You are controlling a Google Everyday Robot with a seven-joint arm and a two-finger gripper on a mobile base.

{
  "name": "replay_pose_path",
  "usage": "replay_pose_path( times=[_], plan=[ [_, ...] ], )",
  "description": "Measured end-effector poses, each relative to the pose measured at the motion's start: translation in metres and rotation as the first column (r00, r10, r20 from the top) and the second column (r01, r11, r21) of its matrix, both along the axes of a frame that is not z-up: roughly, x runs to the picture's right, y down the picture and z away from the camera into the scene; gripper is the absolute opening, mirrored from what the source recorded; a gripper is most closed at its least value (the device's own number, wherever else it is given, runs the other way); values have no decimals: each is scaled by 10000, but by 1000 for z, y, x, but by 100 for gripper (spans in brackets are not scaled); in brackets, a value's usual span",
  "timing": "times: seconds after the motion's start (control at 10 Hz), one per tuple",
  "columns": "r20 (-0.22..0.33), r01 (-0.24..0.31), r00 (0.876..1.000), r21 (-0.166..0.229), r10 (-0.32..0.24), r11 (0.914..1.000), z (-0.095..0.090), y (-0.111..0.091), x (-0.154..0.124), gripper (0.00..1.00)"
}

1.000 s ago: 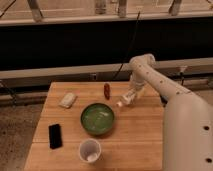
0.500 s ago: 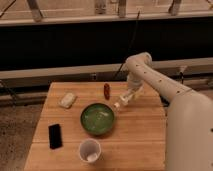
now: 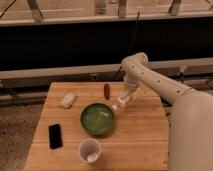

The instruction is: Place the bottle in the ceramic bowl

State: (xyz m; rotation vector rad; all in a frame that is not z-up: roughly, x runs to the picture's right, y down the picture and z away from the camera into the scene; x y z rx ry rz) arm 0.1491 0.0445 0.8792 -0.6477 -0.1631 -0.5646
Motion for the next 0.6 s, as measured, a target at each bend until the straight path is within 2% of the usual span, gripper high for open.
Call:
replay_pose_path(
  times=[0.2,0.5,0.6],
  plan=[
    [194,400,9990,-27,-400,9992,-15,12,-23,1],
    [446,868,9952,-14,-866,9962,-24,17,-41,1],
    [590,1038,9929,-45,-1033,9946,-28,22,-57,1]
  ],
)
